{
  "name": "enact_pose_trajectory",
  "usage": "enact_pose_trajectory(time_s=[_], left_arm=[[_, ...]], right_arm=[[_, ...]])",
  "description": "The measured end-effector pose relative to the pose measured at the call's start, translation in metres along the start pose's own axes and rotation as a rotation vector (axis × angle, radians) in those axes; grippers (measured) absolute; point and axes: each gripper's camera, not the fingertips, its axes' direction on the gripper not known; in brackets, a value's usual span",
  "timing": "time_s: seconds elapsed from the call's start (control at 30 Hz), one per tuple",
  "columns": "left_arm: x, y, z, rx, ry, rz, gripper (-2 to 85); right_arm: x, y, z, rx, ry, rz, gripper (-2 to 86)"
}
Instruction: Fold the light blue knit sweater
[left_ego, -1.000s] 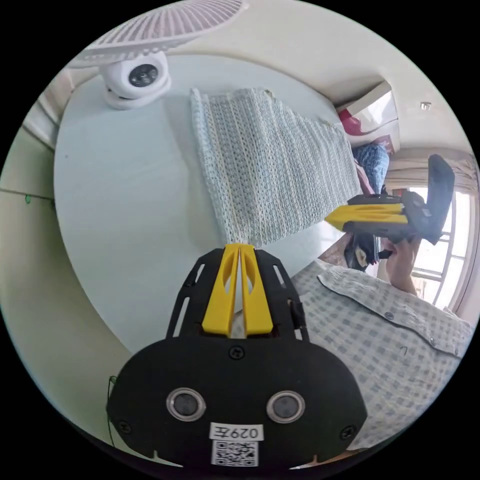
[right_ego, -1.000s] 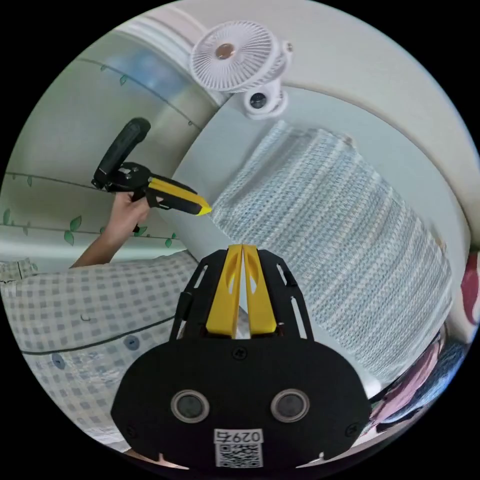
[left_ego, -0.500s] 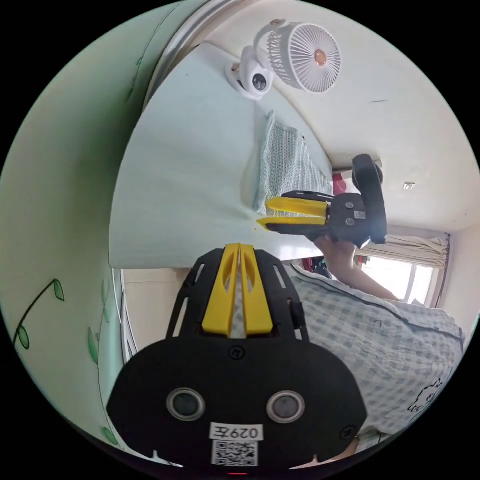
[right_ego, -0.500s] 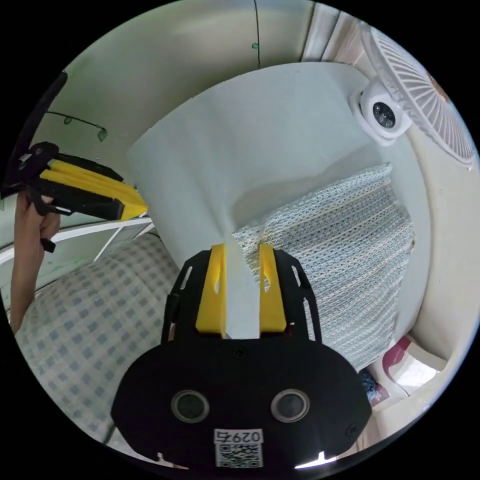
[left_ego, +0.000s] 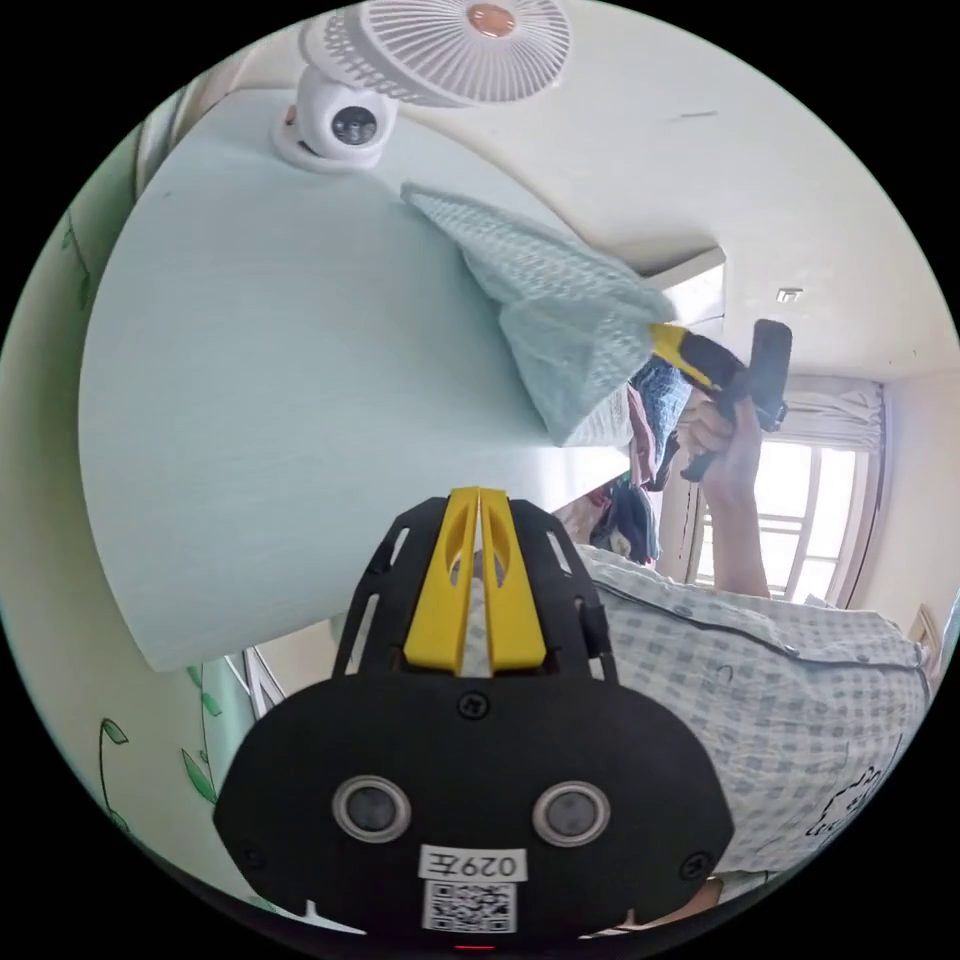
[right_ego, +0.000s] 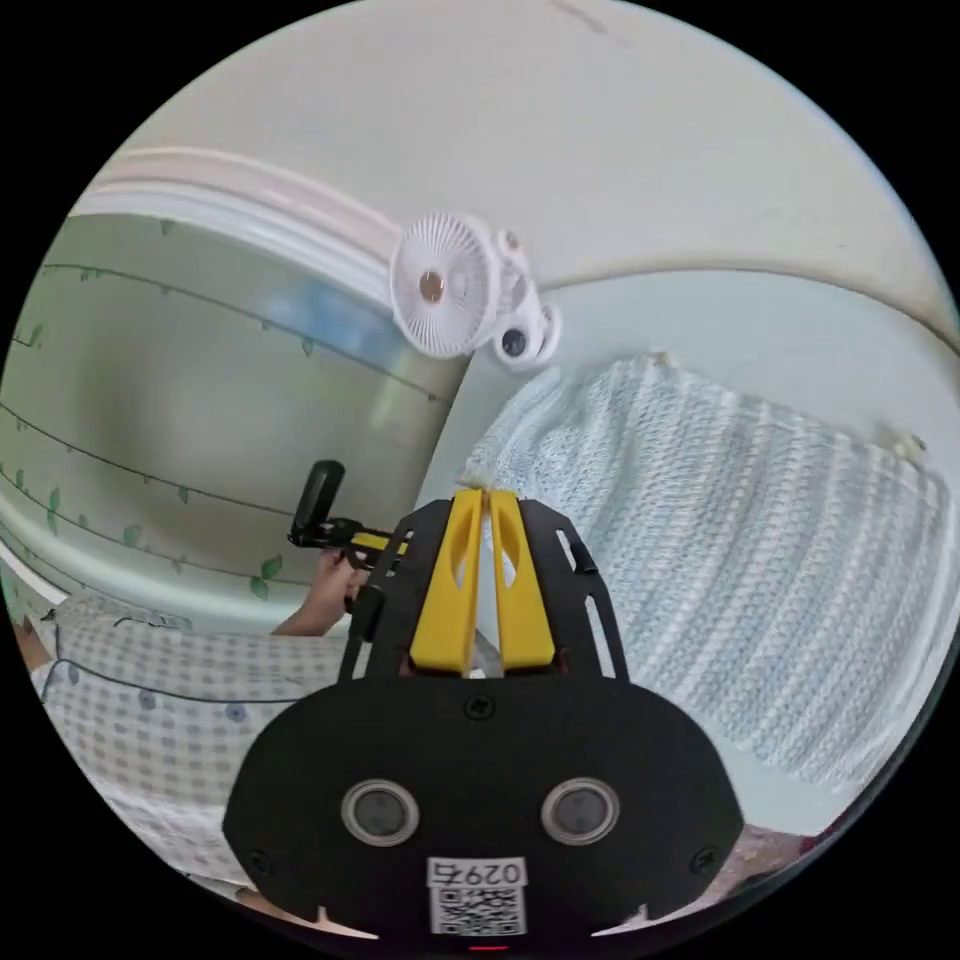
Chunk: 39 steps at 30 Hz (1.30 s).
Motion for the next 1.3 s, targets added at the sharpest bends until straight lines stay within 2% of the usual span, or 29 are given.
enact_pose_trajectory(time_s=[0.07, 0.1, 0.17, 0.23, 0.27, 0.37, 0.53, 0.7, 0.77, 0.9, 0.97, 1.1, 1.3], left_arm=[[0.017, -0.017, 0.016, -0.057, -0.017, 0.041, -1.0], [0.022, -0.022, 0.020, -0.071, -0.020, 0.052, -1.0], [0.043, -0.038, 0.038, -0.115, -0.025, 0.093, -1.0], [0.060, -0.050, 0.052, -0.137, -0.030, 0.122, -0.9], [0.072, -0.058, 0.062, -0.152, -0.029, 0.140, -0.9], [0.105, -0.075, 0.086, -0.185, -0.019, 0.186, -0.8], [0.157, -0.089, 0.119, -0.211, -0.080, 0.242, 0.4], [0.199, -0.097, 0.162, -0.262, -0.129, 0.265, 13.9], [0.228, -0.096, 0.184, -0.283, -0.226, 0.313, 17.2], [0.268, -0.091, 0.226, -0.323, -0.426, 0.402, 18.2], [0.282, -0.089, 0.256, -0.359, -0.514, 0.435, 18.4], [0.289, -0.088, 0.287, -0.379, -0.558, 0.419, 17.2], [0.290, -0.087, 0.297, -0.326, -0.582, 0.340, 10.0]], right_arm=[[0.035, 0.042, -0.104, 0.221, 0.050, 0.099, 0.1], [0.045, 0.057, -0.127, 0.272, 0.066, 0.137, 0.1], [0.096, 0.123, -0.193, 0.420, 0.170, 0.345, 0.2], [0.150, 0.167, -0.209, 0.399, 0.239, 0.554, 0.2], [0.189, 0.190, -0.208, 0.331, 0.207, 0.661, 0.3], [0.248, 0.228, -0.201, 0.232, 0.122, 0.774, 0.5], [0.266, 0.252, -0.227, 0.312, 0.004, 0.781, 2.0], [0.280, 0.253, -0.233, 0.221, -0.049, 0.767, 8.0], [0.290, 0.251, -0.233, 0.198, -0.079, 0.772, 10.0], [0.295, 0.247, -0.235, 0.190, -0.135, 0.752, 8.7], [0.291, 0.244, -0.238, 0.177, -0.149, 0.705, 3.9], [0.288, 0.242, -0.246, 0.153, -0.187, 0.672, 1.9], [0.263, 0.236, -0.276, 0.219, -0.285, 0.570, 0.7]])
